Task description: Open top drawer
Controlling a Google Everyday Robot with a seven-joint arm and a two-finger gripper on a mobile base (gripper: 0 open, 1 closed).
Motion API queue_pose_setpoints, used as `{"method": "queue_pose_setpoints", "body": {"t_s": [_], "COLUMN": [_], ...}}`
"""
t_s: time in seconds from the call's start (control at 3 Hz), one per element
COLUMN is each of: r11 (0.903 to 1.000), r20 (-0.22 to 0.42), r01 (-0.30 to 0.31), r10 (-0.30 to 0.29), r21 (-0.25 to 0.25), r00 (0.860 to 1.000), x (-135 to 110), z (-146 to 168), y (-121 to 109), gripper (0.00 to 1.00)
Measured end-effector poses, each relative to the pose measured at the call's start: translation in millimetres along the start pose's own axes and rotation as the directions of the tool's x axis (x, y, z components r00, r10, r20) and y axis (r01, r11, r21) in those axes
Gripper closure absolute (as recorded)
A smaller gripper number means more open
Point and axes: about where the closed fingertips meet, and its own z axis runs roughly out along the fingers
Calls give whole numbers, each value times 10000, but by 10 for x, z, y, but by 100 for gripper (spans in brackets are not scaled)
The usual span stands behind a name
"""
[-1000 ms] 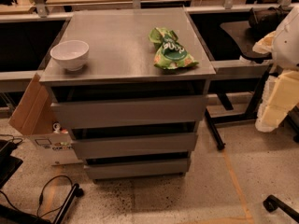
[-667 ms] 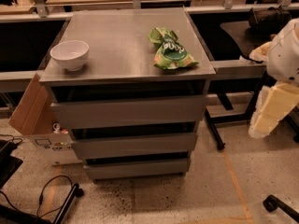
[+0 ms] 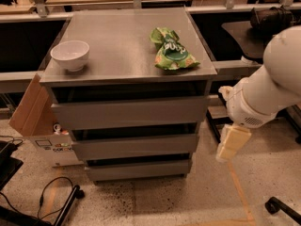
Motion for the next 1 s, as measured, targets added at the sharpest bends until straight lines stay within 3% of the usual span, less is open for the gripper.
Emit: {"method": "queue_pose_setpoints", "body": {"t_s": [0.33, 0.67, 1.0], "r11": [9960, 9903, 9863], "r20": [88, -34, -486], "r01": [574, 874, 1194], "r10": [-581, -875, -1145], "r21": [691, 1078, 1137], "r00": [9983, 9962, 9922], "x": [-219, -399, -546], "z": [865, 1295, 1646], "y": [-333, -583, -688], "gripper": [0, 0, 0]}}
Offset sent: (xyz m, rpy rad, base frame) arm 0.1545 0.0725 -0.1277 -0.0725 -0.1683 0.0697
